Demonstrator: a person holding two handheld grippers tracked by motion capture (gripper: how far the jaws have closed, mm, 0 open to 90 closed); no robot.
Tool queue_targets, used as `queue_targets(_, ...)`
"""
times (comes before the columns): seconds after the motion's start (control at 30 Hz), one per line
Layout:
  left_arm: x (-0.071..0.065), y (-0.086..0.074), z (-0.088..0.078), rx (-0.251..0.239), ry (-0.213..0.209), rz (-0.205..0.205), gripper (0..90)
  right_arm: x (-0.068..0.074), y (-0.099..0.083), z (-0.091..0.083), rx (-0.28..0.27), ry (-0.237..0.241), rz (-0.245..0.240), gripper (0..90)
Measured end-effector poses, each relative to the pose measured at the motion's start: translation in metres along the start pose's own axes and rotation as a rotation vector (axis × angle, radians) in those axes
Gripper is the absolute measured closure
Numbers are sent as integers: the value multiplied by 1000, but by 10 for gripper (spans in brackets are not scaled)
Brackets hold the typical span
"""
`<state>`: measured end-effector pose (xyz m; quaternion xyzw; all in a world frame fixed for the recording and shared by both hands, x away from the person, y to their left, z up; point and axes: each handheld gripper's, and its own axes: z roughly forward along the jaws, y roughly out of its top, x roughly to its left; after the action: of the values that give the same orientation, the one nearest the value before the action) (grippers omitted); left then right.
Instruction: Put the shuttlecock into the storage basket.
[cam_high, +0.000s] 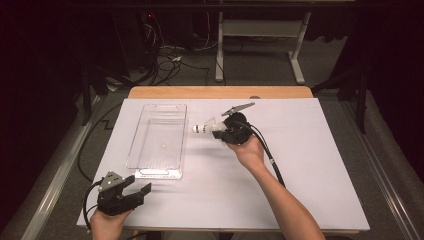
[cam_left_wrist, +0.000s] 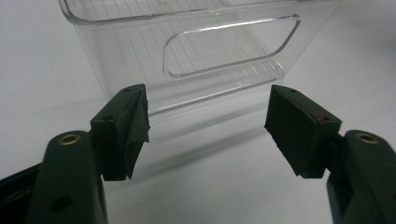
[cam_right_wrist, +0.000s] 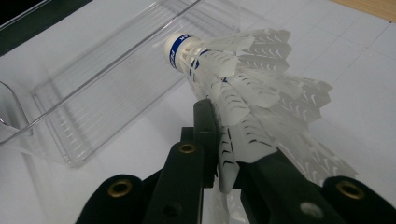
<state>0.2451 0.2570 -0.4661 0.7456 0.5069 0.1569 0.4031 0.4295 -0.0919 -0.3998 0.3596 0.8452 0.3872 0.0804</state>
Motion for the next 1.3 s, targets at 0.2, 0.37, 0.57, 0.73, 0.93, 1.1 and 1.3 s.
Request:
queue_targets(0.2,1,0,0,1,-5,0,311,3,5,0,4,6,-9,884)
queue_targets(0.37,1,1,0,2,-1,4,311,6,10,1,6,13,-17,885)
queue_targets(0.57,2,0,0,-2,-1,-2,310,12,17,5,0,33,-24,885)
queue_targets(0.73,2,0,0,1,-2,2,310,15,22,8,2,39,-27,885)
queue_targets(0.93,2,0,0,2,-1,3,311,20,31,12,0,45,-45,884)
queue_targets(1.1,1,0,0,-1,-3,0,311,24,37,17,-1,54,-43,884)
queue_targets(1.3,1,0,0,0,-5,0,311,28,45,21,0,60,-48,884)
